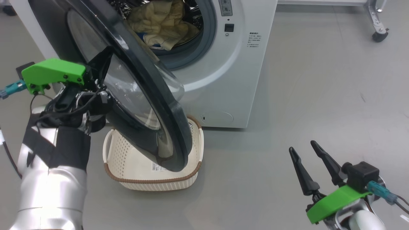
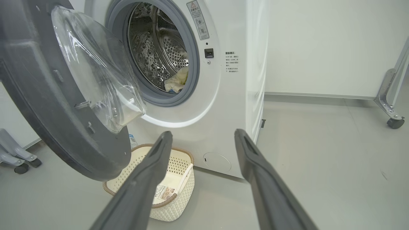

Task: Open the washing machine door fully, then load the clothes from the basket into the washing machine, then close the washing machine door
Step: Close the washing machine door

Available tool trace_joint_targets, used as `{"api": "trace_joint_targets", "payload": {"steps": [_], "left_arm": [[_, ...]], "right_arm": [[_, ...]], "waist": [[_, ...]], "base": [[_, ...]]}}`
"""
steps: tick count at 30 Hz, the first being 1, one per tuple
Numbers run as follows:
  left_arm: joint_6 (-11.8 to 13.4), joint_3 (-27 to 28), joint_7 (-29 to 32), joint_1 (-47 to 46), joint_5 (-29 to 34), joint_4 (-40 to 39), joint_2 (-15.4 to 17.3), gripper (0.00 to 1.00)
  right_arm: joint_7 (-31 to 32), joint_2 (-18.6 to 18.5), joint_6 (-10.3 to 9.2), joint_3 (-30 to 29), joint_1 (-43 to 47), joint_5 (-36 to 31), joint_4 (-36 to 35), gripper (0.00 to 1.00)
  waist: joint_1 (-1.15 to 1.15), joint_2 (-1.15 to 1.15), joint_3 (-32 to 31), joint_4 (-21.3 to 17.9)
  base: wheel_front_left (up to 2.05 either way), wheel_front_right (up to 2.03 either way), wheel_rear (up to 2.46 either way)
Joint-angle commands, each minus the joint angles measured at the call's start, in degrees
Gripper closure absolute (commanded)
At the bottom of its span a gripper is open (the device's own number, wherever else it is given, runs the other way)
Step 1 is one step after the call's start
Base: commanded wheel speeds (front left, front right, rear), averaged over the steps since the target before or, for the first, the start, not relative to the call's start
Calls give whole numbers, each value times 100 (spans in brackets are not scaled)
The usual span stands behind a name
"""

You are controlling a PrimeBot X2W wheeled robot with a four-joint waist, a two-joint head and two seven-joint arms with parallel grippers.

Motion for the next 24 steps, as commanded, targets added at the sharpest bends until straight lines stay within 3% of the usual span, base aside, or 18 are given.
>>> {"api": "trace_joint_targets", "payload": {"steps": [1,15,20,24], "left_arm": [[-155,16,-76,-466,-102,-178,113,100],[-688,-270,-680,-846,-351,764,114,100],[-763,-402,-892,-904,-78,961,222,100],[-791,-828,-1140,-866,529,1150,406,100]], "right_arm": [[-38,-127,-15,114,-90,38,-150,0],[-38,-182,-15,129,-22,55,-144,0],[-38,-153,-15,87,20,37,-162,0],[-38,-136,-15,49,50,30,-166,0]], "waist": [[0,0,-34,-38],[0,0,-100,-239],[0,0,-90,-225],[0,0,-101,-178]], "base": [[0,0,0],[0,0,0],[0,0,0],[0,0,0]]}}
